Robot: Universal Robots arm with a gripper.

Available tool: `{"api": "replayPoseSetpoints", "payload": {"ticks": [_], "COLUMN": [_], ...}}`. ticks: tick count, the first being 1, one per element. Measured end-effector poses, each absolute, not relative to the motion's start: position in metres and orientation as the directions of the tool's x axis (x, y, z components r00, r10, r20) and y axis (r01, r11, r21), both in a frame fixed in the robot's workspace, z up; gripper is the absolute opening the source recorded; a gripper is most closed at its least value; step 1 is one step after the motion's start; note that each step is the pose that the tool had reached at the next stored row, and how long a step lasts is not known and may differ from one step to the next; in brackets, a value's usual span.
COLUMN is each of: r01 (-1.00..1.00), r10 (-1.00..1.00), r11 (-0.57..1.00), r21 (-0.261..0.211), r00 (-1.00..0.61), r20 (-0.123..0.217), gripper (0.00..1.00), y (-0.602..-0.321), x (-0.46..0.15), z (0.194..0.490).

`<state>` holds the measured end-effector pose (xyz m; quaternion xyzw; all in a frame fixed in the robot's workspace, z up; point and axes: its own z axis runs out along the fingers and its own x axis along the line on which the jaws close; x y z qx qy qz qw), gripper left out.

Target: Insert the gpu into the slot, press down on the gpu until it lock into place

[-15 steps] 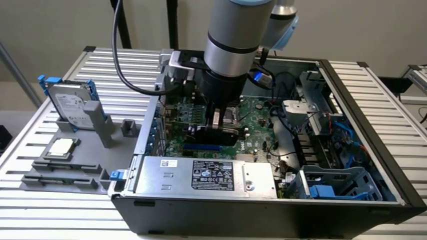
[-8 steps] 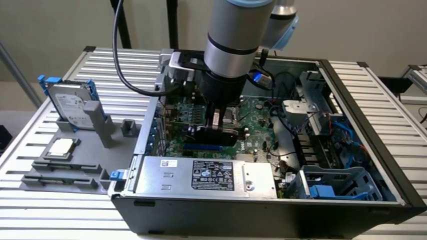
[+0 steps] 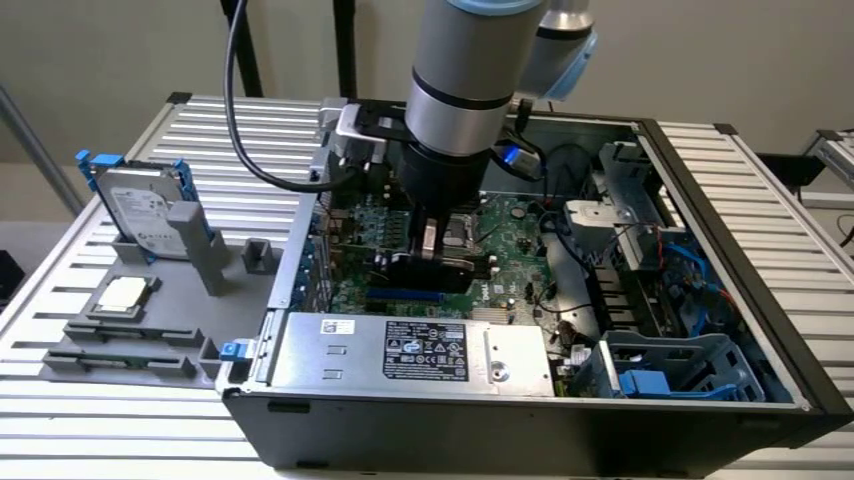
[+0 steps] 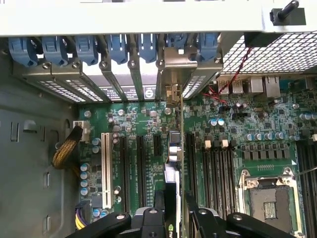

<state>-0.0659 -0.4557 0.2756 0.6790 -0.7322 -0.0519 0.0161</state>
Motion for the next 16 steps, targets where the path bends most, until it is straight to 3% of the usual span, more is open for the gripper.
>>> {"api": "replayPoseSetpoints", "payload": {"ticks": [16], "r01": [-0.993], "r10": [-0.996], "r11": [0.071], "r21": [0.097], "r00": [-0.076], "r20": [-0.042], "gripper": [0.26], "y": [-0.4543], "x": [-0.0688], "z": [0.2736]}}
